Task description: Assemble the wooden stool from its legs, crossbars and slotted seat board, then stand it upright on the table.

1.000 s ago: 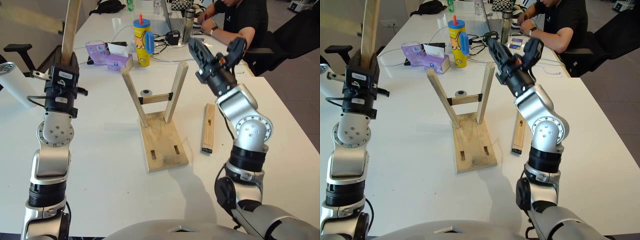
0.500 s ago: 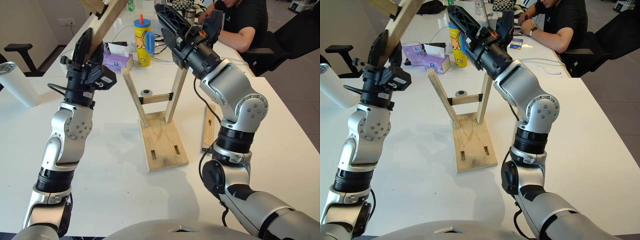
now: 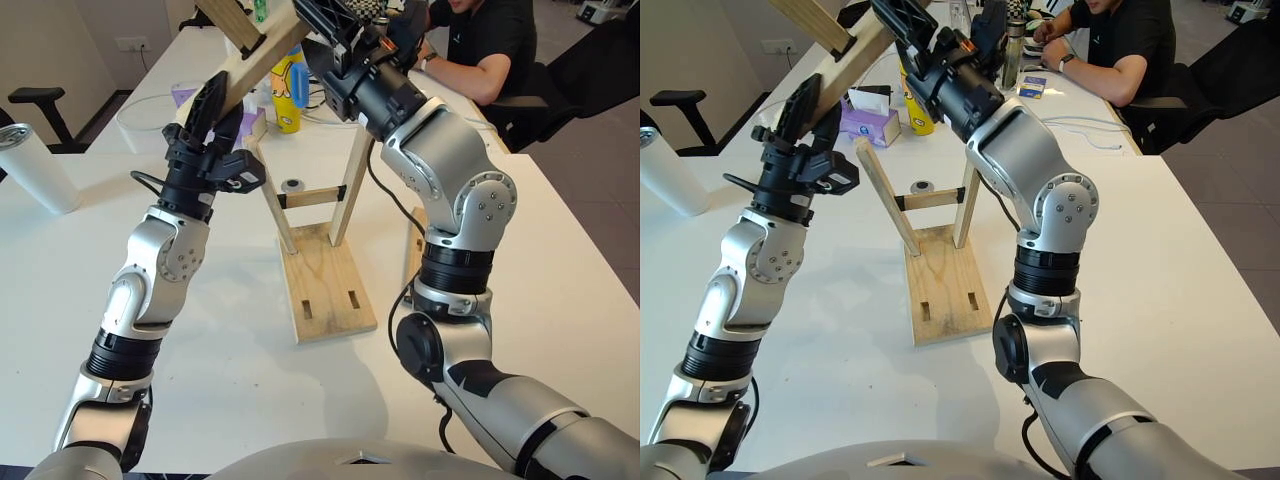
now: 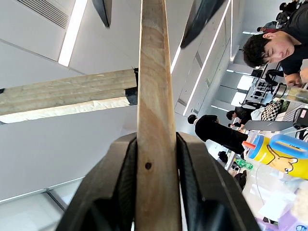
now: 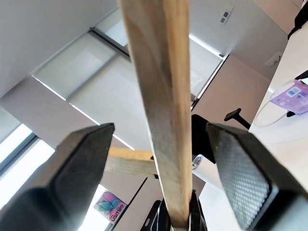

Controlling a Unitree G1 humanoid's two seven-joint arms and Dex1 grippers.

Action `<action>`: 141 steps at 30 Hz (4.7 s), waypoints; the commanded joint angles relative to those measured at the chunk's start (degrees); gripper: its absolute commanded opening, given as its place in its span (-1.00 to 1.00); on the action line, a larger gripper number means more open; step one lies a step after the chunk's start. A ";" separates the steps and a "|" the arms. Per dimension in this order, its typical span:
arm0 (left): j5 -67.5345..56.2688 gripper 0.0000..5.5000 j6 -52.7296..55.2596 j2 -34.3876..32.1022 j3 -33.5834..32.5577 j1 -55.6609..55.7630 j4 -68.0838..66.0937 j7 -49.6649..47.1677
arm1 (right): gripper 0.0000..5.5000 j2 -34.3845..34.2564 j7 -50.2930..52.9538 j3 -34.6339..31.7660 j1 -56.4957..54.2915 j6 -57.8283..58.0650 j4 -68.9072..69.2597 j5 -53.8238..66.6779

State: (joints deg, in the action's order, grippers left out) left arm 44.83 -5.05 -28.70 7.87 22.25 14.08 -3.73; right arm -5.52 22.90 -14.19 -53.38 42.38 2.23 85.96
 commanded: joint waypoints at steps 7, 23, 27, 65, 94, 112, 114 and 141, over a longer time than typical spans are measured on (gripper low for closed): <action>2.11 -0.61 -1.10 0.57 1.43 0.05 -0.36 1.27 | 0.02 -0.09 -0.14 0.02 -2.48 -3.35 -3.99 -6.09; 2.69 -0.61 -1.09 0.54 1.88 0.42 -3.41 2.98 | -0.61 -0.84 0.42 -1.13 -2.40 -4.04 -4.29 -7.96; -0.21 -0.61 -0.96 1.43 1.69 0.06 -3.59 4.56 | -0.61 -0.66 -0.39 -0.99 -2.48 -4.13 -4.14 -9.03; -41.50 -0.29 27.91 -8.39 18.52 -18.96 4.42 47.03 | -0.62 12.98 -17.65 -5.62 -4.26 -9.90 -5.05 -29.28; -54.80 -0.29 26.00 10.30 -2.16 -15.76 -8.42 32.81 | -0.62 14.98 -16.51 3.00 28.58 3.04 11.60 -45.30; -54.58 -0.29 25.85 11.21 -3.45 -16.58 -8.12 30.33 | -0.63 21.69 -31.31 0.73 18.28 -4.30 1.41 -48.72; -54.73 -0.29 25.86 11.34 -3.76 -16.52 -8.16 30.14 | -0.63 23.20 -33.84 1.40 17.38 -4.45 -0.85 -49.67; -57.30 -0.29 25.84 12.92 -7.54 -15.11 -8.68 27.88 | -0.63 24.31 -45.19 4.90 20.13 -10.91 -14.23 -58.59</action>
State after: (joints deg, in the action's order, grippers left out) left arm -13.03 21.03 -15.82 0.10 6.58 5.84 24.45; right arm 17.58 -23.73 -9.88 -33.97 29.56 -10.82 29.91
